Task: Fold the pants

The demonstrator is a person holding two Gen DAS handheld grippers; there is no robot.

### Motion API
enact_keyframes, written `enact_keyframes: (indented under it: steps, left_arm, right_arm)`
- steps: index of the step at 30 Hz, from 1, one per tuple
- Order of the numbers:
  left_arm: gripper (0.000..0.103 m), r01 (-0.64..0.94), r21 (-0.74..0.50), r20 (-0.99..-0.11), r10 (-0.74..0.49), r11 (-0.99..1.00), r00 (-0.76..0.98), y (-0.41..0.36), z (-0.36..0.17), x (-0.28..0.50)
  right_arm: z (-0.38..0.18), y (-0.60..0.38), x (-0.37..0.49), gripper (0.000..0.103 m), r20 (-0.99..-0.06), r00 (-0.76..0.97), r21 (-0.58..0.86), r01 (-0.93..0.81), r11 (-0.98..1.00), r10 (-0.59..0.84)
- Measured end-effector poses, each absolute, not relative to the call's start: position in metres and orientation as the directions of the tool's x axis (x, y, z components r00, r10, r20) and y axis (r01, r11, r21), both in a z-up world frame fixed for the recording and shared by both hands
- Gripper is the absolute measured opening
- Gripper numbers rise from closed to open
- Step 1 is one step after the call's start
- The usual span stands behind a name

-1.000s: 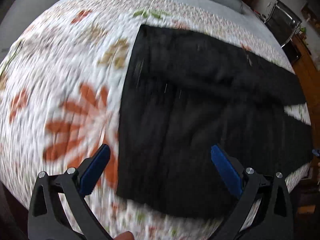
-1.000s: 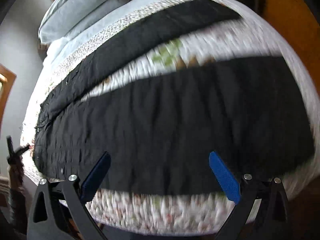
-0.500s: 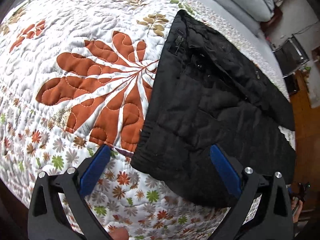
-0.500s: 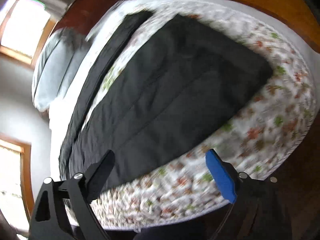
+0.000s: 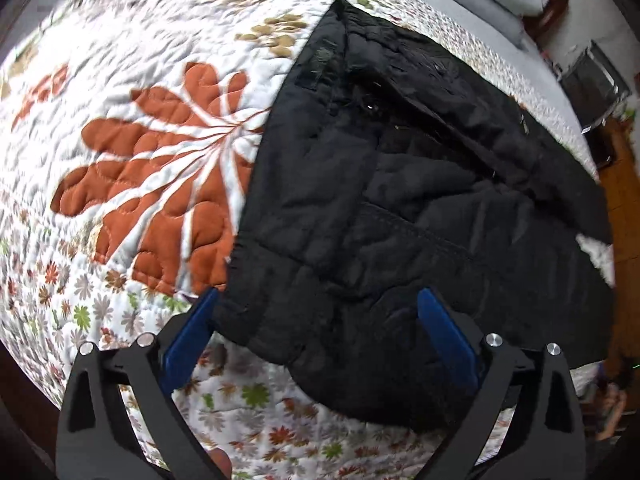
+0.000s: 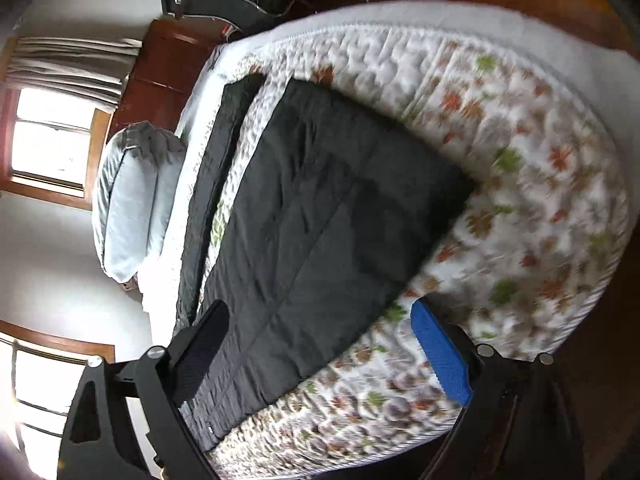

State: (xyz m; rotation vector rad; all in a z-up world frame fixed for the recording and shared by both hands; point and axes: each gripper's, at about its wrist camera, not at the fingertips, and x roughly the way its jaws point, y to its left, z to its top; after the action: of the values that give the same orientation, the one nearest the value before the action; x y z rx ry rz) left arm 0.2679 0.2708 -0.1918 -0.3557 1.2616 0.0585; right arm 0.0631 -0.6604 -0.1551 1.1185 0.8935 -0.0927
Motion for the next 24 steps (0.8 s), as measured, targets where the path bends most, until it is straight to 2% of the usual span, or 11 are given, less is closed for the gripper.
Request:
enact_keyframes:
  steps: [1,4,5,6,7,8,10,13,17,24]
  left_arm:
    - [0.093,-0.229,-0.208,-0.941,-0.131,0.951,0.313,0.267,-0.194,0.268]
    - [0.070,-0.243,-0.196,-0.936,-0.107,0.950,0.335,0.265,-0.193,0.263]
    - [0.059,-0.245,-0.228,-0.929,-0.136,0.942,0.343,0.268,-0.191,0.261]
    - [0.046,-0.244,-0.266,-0.922,-0.172,0.933,0.348,0.268,-0.189,0.259]
    - [0.045,-0.241,-0.288,-0.917,-0.194,0.927,0.347,0.271,-0.189,0.256]
    - [0.043,-0.232,-0.281,-0.919,-0.191,0.931,0.344,0.267,-0.188,0.257]
    - [0.040,-0.253,-0.318,-0.915,-0.225,0.914,0.336,0.275,-0.192,0.254]
    - [0.037,-0.253,-0.322,-0.917,-0.233,0.912,0.325,0.276,-0.192,0.258]
    - [0.036,-0.232,-0.275,-0.931,-0.199,0.933,0.305,0.279,-0.180,0.245]
    - [0.036,-0.273,-0.301,-0.931,-0.220,0.914,0.292,0.300,-0.180,0.213]
  right_arm:
    - [-0.156,-0.665,0.059,0.093,-0.649,0.671,0.748,0.476,0.463,0.358]
    - [-0.161,-0.679,0.061,0.092,-0.608,0.707,0.781,0.451,0.431,0.362]
    - [-0.162,-0.680,0.066,0.090,-0.599,0.716,0.787,0.441,0.432,0.359]
    - [-0.161,-0.680,0.070,0.083,-0.594,0.725,0.785,0.430,0.445,0.349]
    - [-0.159,-0.680,0.073,0.069,-0.589,0.733,0.784,0.417,0.459,0.340]
    - [-0.157,-0.679,0.075,0.060,-0.584,0.739,0.784,0.405,0.471,0.336]
    - [-0.159,-0.676,0.079,0.017,-0.578,0.746,0.783,0.392,0.483,0.331]
    - [-0.165,-0.672,0.074,0.010,-0.589,0.740,0.774,0.402,0.489,0.324]
    - [-0.161,-0.671,0.064,0.009,-0.592,0.736,0.770,0.396,0.500,0.328]
    - [-0.157,-0.662,0.051,0.009,-0.635,0.689,0.737,0.405,0.541,0.349]
